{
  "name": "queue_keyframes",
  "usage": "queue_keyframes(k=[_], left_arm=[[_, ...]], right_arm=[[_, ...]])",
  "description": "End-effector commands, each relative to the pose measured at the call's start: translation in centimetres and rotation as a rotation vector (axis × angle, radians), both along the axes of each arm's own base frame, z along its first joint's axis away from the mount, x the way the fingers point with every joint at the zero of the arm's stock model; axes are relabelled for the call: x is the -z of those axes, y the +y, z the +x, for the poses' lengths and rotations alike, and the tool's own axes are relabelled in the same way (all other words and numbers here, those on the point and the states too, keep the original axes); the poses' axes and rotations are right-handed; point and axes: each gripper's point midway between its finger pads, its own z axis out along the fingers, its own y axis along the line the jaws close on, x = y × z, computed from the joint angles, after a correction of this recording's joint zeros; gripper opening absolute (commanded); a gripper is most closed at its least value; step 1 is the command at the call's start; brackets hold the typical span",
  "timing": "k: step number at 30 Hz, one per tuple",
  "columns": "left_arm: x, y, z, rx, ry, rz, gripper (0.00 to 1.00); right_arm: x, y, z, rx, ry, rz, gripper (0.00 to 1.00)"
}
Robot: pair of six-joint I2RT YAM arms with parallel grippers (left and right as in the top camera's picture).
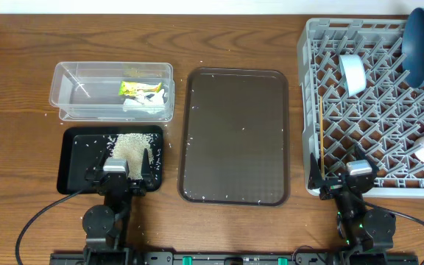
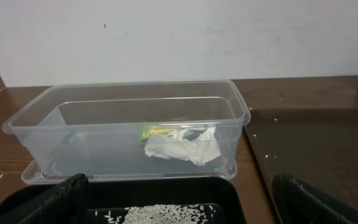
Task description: Sort waste into correct bins and load items into the dishwasher rack
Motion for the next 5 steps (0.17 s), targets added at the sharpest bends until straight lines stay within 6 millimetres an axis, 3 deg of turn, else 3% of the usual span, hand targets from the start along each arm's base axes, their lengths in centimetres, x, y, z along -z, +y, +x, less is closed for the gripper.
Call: queue_keyframes(k=[1,5], left_arm=[[1.33,-0.11,-0.14,0.009,0.044,0.005,0.95],[1.33,-0.11,-0.14,0.009,0.044,0.005,0.95]], right_arm=[[-0.01,-0.61,0.05,0.025,-0.004,-0.013,0.99],[-0.01,-0.61,0.05,0.025,-0.004,-0.013,0.99]])
